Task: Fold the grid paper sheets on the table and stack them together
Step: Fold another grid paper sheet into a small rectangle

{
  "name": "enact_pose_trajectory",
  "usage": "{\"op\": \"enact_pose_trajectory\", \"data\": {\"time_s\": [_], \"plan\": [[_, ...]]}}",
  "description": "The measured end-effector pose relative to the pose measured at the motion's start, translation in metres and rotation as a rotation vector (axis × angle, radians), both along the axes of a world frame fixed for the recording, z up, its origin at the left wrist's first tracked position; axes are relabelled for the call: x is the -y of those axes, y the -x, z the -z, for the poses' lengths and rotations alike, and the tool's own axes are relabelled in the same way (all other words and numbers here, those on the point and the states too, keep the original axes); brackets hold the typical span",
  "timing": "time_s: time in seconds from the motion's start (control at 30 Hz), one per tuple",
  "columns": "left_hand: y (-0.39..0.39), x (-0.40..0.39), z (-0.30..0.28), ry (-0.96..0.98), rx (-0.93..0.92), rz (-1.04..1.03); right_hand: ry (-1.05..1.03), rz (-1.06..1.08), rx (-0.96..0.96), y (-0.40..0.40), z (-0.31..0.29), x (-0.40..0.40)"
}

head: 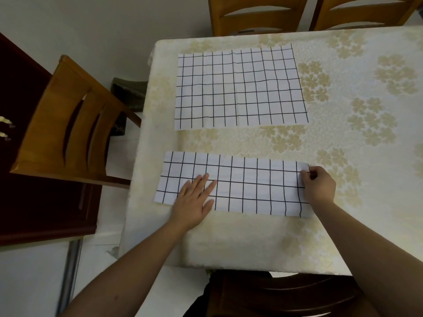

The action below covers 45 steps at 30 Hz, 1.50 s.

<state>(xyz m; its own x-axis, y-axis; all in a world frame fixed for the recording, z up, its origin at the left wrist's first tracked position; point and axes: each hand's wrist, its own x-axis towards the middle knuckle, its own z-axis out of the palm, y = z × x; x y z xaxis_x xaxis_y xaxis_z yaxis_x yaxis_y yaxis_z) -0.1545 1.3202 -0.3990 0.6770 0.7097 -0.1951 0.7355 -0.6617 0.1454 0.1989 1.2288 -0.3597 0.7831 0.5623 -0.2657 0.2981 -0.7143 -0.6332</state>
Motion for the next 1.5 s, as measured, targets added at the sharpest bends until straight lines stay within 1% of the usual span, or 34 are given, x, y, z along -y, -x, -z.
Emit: {"op": "enact_pose_trajectory", "data": {"time_s": [0.3, 0.53, 0.6, 0.67, 0.7, 0.73, 0.83, 0.93, 1.03, 1.13, 1.2, 1.5], "plan": [[0.058, -0.017, 0.000, 0.008, -0.056, -0.183, 0.014, -0.008, 0.020, 0.002, -0.002, -0.001], [0.061, -0.017, 0.001, -0.010, -0.060, -0.209, 0.019, 0.022, 0.066, 0.005, 0.001, -0.003], [0.060, -0.018, 0.001, -0.008, -0.069, -0.207, 0.013, 0.114, 0.130, 0.013, 0.004, -0.003], [0.060, -0.019, 0.003, -0.007, -0.079, -0.213, -0.035, 0.198, 0.252, 0.033, 0.003, -0.002], [0.060, -0.019, 0.003, -0.012, -0.076, -0.218, -0.089, 0.174, 0.304, 0.050, 0.002, -0.002], [0.060, -0.019, 0.002, -0.016, -0.072, -0.219, -0.142, 0.089, 0.339, 0.070, -0.001, -0.003], [0.059, -0.018, 0.003, -0.014, -0.076, -0.215, -0.229, -0.354, 0.372, 0.140, 0.005, -0.004], [0.059, -0.017, 0.004, -0.023, -0.051, -0.229, -0.200, -0.749, 0.387, 0.211, 0.025, 0.000], [0.059, -0.017, 0.006, -0.022, -0.060, -0.226, -0.103, -0.966, 0.384, 0.249, 0.039, 0.007], [0.059, -0.018, 0.004, -0.023, -0.074, -0.222, 0.030, -1.045, 0.448, 0.241, 0.046, 0.015], [0.058, -0.018, 0.003, -0.018, -0.083, -0.224, 0.082, -1.056, 0.479, 0.227, 0.047, 0.021], [0.057, -0.016, -0.006, 0.015, -0.105, -0.213, 0.250, -0.881, 0.443, 0.162, 0.037, 0.065]]}}
